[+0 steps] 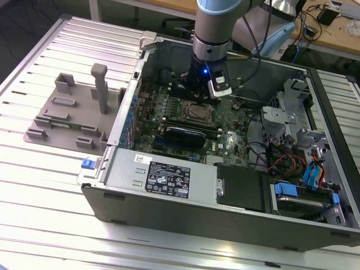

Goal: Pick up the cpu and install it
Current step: 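Install the first cpu locking lever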

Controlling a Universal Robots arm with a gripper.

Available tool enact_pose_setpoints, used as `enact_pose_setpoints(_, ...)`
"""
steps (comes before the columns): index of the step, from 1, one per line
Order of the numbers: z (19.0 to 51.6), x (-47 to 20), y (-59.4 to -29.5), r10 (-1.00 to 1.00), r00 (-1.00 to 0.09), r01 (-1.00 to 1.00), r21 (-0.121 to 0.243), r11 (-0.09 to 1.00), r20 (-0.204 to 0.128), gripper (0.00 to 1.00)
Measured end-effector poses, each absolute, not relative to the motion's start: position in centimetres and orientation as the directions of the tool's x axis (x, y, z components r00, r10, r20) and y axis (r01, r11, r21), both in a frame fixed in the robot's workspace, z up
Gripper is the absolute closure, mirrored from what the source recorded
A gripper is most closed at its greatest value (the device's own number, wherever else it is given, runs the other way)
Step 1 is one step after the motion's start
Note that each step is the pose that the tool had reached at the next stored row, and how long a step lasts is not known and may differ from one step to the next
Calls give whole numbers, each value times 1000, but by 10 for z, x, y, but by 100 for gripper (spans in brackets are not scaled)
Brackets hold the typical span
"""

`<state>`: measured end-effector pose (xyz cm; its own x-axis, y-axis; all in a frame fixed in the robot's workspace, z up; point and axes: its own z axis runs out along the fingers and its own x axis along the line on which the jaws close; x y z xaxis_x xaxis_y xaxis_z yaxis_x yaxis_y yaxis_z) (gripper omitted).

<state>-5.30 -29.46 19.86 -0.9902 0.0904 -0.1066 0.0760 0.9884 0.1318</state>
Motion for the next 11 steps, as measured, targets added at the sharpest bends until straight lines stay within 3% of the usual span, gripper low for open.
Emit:
enact_pose_setpoints(7,212,-53,-294,90,-990,76,129,989,-107,89)
enact_pose_setpoints(11,227,-53,-294,91,-990,80,99,992,-110,89)
